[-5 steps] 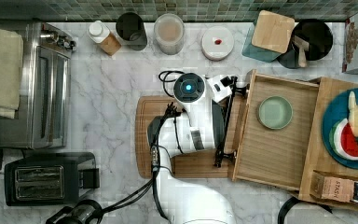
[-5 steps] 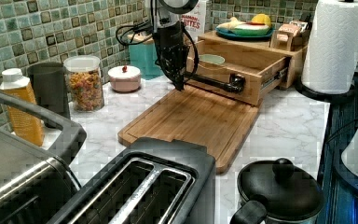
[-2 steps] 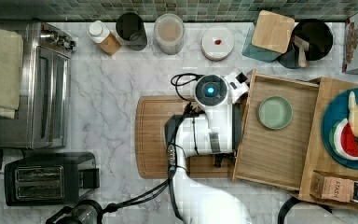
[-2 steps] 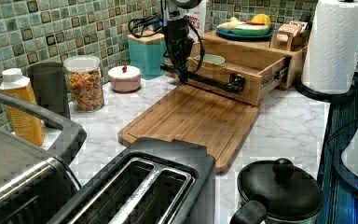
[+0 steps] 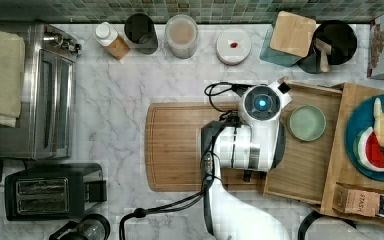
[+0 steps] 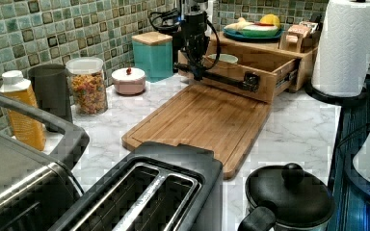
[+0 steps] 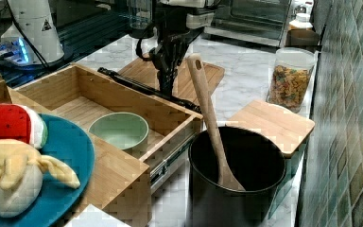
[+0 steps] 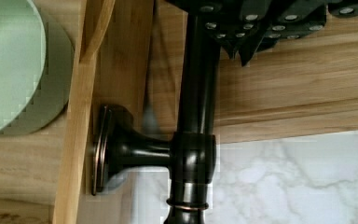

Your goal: Close the drawer.

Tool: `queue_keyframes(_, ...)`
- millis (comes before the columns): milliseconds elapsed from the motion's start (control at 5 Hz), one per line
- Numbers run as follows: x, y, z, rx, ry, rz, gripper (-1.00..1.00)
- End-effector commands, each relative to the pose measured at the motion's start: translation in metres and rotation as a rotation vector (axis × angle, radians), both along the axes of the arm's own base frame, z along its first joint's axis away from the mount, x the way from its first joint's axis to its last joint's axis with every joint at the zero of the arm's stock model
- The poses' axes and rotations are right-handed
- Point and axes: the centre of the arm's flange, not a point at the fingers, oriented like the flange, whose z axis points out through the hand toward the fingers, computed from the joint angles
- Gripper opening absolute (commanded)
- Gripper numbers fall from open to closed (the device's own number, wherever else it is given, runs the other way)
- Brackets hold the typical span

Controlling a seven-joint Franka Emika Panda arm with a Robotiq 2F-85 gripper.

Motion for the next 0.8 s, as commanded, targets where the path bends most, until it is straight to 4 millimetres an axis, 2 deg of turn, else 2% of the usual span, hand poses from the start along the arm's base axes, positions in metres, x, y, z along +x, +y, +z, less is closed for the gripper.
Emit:
queue_keyframes(200,-0.067,-0.191,0.028,0.041,0.029,-0.206,-1.0)
queue_keyframes(400,-0.089,-0.23,0.031,-0.039,0.044,-0.174,-1.0)
queue_keyframes(600,-0.093,-0.257,0.029,-0.101,0.065,-0.184,-1.0)
queue_keyframes(800,-0.107,-0.287,0.032,-0.15,0.066,-0.19,-1.0)
